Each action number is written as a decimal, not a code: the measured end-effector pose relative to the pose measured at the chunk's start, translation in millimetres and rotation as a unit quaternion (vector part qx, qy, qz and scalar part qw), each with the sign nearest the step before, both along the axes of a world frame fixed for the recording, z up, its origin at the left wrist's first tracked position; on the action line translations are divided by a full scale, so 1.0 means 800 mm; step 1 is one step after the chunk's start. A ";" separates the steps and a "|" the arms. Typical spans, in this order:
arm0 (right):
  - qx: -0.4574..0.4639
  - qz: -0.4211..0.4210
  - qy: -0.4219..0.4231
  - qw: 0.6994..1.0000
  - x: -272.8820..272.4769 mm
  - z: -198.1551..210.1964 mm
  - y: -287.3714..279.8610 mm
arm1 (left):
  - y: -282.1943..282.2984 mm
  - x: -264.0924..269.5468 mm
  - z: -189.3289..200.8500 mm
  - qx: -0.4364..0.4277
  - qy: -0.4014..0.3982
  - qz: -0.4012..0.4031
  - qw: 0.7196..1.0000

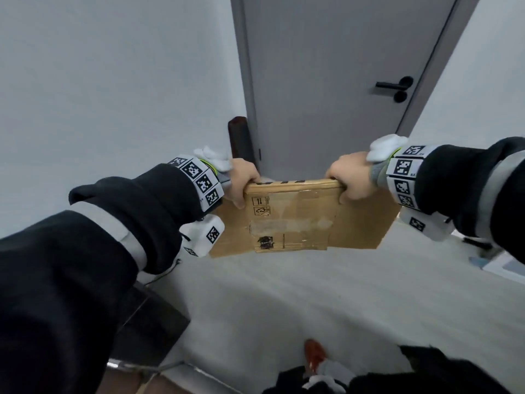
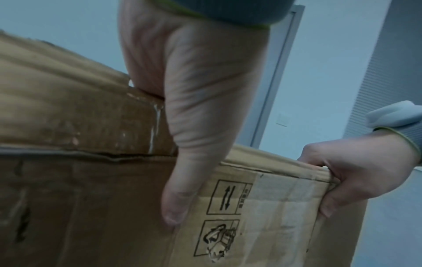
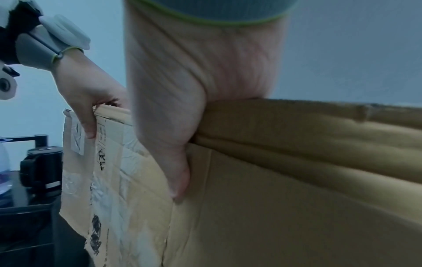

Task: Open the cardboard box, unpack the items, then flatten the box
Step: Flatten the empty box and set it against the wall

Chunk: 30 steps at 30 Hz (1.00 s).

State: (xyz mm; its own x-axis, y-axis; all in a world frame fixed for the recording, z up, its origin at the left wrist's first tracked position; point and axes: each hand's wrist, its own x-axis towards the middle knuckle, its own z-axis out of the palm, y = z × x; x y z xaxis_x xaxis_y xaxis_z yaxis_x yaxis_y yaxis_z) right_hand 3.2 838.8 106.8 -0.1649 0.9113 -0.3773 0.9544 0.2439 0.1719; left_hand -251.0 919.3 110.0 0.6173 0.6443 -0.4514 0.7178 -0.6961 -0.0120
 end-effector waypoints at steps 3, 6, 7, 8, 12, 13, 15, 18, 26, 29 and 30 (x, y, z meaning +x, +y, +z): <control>-0.005 0.059 0.012 0.998 -0.020 -0.015 0.058 | 0.020 -0.028 -0.004 -0.019 0.001 0.067 0.998; -0.020 0.113 0.017 0.993 -0.031 -0.024 0.104 | 0.037 -0.041 -0.004 -0.042 0.007 0.119 0.992; -0.021 0.130 0.020 0.991 -0.032 -0.025 0.119 | 0.043 -0.044 -0.004 -0.044 0.008 0.133 0.990; -0.024 0.143 0.022 0.989 -0.033 -0.026 0.134 | 0.049 -0.046 -0.004 -0.044 0.007 0.150 0.988; -0.016 0.193 0.018 0.981 -0.058 -0.027 0.186 | 0.062 -0.070 -0.008 -0.039 0.013 0.209 0.977; -0.012 0.211 0.016 0.977 -0.072 -0.026 0.204 | 0.068 -0.083 -0.009 -0.033 0.009 0.228 0.973; -0.017 0.231 0.014 0.973 -0.089 -0.027 0.225 | 0.071 -0.099 -0.010 -0.017 0.003 0.254 0.967; -0.031 0.252 0.015 0.967 -0.117 -0.036 0.257 | 0.077 -0.129 -0.015 -0.009 0.000 0.283 0.959; -0.022 0.320 -0.007 0.947 -0.255 -0.066 0.390 | 0.181 -0.242 -0.046 -0.072 0.079 0.334 0.936; -0.024 0.318 -0.018 0.948 -0.311 -0.082 0.447 | 0.236 -0.294 -0.073 -0.079 0.086 0.333 0.936; -0.033 0.310 -0.021 0.950 -0.321 -0.085 0.458 | 0.245 -0.304 -0.078 -0.074 0.074 0.337 0.936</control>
